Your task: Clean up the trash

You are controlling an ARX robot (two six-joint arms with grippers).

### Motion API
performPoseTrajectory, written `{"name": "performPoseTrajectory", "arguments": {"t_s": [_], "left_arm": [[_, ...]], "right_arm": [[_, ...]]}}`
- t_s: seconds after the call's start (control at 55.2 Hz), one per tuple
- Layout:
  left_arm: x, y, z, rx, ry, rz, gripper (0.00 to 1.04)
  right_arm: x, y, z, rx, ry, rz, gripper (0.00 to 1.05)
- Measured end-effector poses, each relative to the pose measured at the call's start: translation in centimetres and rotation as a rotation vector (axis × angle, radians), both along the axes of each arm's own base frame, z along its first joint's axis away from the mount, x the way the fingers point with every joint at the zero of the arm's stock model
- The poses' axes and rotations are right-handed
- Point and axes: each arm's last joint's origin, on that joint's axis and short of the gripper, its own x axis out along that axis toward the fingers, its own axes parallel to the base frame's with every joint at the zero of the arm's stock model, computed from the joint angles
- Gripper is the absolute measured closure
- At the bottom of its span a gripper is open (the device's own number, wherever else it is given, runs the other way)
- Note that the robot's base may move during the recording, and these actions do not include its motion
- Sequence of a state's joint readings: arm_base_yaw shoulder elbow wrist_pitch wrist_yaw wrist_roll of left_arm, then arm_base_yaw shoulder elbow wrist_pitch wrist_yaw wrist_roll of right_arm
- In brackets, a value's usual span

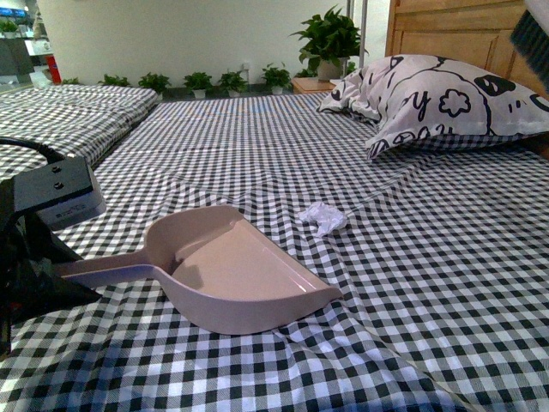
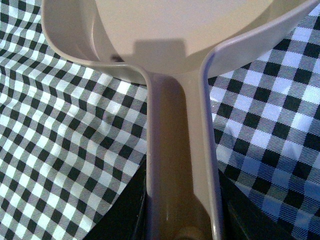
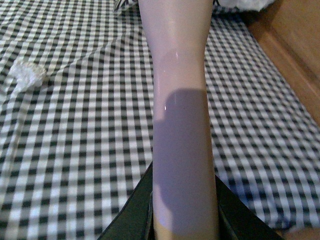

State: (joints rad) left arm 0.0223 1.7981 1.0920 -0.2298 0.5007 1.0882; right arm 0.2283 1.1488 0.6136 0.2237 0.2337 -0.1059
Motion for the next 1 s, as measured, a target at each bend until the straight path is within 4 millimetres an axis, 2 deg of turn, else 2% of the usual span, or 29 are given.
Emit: {"name": "performPoseTrajectory", "arguments": {"t_s": [0.181, 0.29, 0.435, 0.579, 0.706, 0.869, 0.996], "left_arm": [[0.0, 0.0, 0.0, 0.000, 0.000, 0.000, 0.77], [0.0, 0.0, 0.0, 0.000, 0.000, 0.000, 0.77], [0.0, 0.0, 0.0, 0.000, 0.000, 0.000, 0.77], [0.0, 0.0, 0.0, 0.000, 0.001, 0.000, 0.77], [0.0, 0.0, 0.0, 0.000, 0.001, 0.000, 0.77], [0.0, 0.0, 0.0, 0.000, 0.001, 0.000, 0.77], [0.0, 0.0, 0.0, 0.000, 0.001, 0.000, 0.77]], "right_arm": [[7.2, 1.5, 0.1, -0.049, 0.001, 0.050, 0.85], [12.3, 2.7, -1.7, -0.130, 0.069, 0.060, 0.85], [15.9, 3.2, -4.0, -0.268, 0.125, 0.023, 0.85], [17.7, 2.8, -5.5, -0.370, 0.164, -0.023, 0.85], [18.2, 2.7, -6.8, -0.413, 0.206, -0.014, 0.85], [17.7, 3.7, -8.3, -0.412, 0.276, 0.081, 0.85], [16.4, 5.2, -9.4, -0.384, 0.345, 0.228, 0.85]]}}
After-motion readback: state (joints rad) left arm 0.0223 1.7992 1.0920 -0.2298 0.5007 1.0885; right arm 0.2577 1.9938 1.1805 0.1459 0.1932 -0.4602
